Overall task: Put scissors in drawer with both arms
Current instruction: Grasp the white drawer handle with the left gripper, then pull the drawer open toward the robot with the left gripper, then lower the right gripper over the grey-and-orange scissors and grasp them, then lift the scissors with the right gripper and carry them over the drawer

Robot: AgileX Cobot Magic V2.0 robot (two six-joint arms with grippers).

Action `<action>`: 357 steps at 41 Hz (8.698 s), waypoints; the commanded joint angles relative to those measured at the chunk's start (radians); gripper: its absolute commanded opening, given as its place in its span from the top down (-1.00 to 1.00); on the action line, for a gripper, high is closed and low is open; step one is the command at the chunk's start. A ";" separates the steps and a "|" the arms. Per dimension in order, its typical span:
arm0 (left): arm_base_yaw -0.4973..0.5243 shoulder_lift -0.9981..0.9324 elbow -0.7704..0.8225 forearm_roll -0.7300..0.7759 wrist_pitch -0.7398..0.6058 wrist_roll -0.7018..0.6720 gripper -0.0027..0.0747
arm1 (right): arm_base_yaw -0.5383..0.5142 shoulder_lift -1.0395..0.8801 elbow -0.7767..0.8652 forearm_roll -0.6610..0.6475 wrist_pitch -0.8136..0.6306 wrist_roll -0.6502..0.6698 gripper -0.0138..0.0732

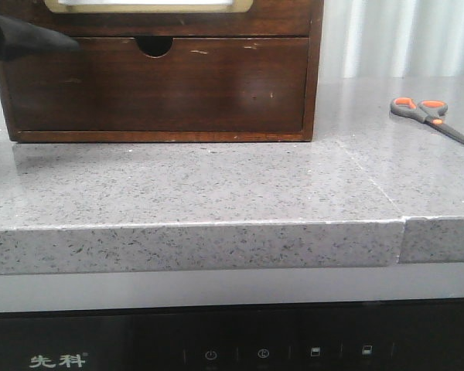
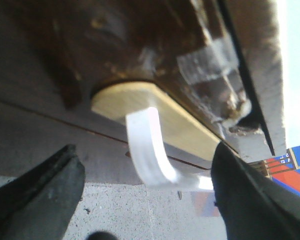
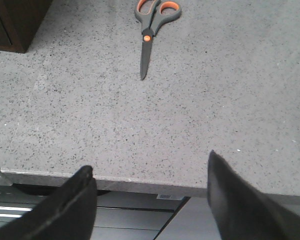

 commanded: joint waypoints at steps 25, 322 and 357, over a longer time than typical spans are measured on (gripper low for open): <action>0.002 -0.007 -0.031 -0.087 0.233 0.030 0.67 | -0.005 0.009 -0.033 -0.010 -0.066 -0.009 -0.46; -0.477 -0.855 -0.033 1.619 -0.033 -0.770 -0.29 | 0.617 0.987 -1.183 0.247 0.137 -0.758 0.48; -0.477 -0.855 -0.033 1.619 -0.033 -0.770 -0.29 | 0.617 1.173 -1.183 0.262 0.144 -0.757 -0.05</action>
